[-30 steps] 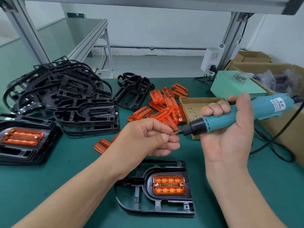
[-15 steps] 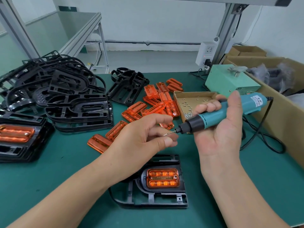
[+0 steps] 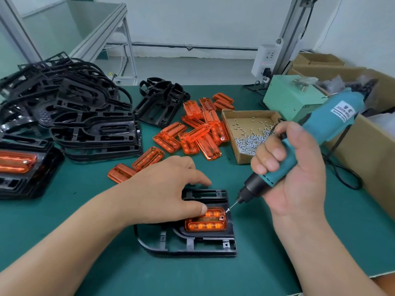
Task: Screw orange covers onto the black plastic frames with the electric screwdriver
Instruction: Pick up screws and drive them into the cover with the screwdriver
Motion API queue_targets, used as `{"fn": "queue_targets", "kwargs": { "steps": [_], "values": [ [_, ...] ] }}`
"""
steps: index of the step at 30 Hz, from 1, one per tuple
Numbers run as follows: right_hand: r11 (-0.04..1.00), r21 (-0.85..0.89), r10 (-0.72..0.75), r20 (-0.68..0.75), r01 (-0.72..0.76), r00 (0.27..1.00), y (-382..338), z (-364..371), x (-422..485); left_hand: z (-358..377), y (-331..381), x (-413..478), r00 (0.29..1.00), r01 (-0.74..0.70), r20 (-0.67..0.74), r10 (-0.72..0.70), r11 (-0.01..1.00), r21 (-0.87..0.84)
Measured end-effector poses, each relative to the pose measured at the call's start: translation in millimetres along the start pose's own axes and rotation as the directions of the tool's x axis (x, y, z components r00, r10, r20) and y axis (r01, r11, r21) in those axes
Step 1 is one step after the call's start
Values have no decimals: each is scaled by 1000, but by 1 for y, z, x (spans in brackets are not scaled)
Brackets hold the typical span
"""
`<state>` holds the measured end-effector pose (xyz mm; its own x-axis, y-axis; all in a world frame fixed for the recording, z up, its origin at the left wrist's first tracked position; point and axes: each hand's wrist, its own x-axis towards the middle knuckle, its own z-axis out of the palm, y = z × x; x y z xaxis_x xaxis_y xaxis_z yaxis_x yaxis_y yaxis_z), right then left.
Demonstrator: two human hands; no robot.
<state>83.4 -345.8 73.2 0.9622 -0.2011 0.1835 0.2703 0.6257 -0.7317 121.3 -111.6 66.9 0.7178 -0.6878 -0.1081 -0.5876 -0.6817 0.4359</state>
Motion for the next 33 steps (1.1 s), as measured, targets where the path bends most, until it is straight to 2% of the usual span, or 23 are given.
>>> {"fn": "queue_targets", "kwargs": {
  "steps": [11,17,25,29,33],
  "values": [
    [996,-84,26,112,-17,993,3,6,-4,7,-5,6,999,-3,33,2,1000,22],
    [991,-131,5,189,21,982,2,10,-7,10,-6,9,1000,-5,17,5,1000,22],
    [970,-218,15,494,107,869,4,27,-12,10,-4,9,1000,10,9,-10,1000,12],
    [948,-292,56,550,129,833,8,34,-10,10,-1,9,1000,17,7,-16,1000,-7],
    [949,-291,77,580,118,811,9,35,-10,10,2,9,1000,27,8,-27,1000,-8]
  ]
}}
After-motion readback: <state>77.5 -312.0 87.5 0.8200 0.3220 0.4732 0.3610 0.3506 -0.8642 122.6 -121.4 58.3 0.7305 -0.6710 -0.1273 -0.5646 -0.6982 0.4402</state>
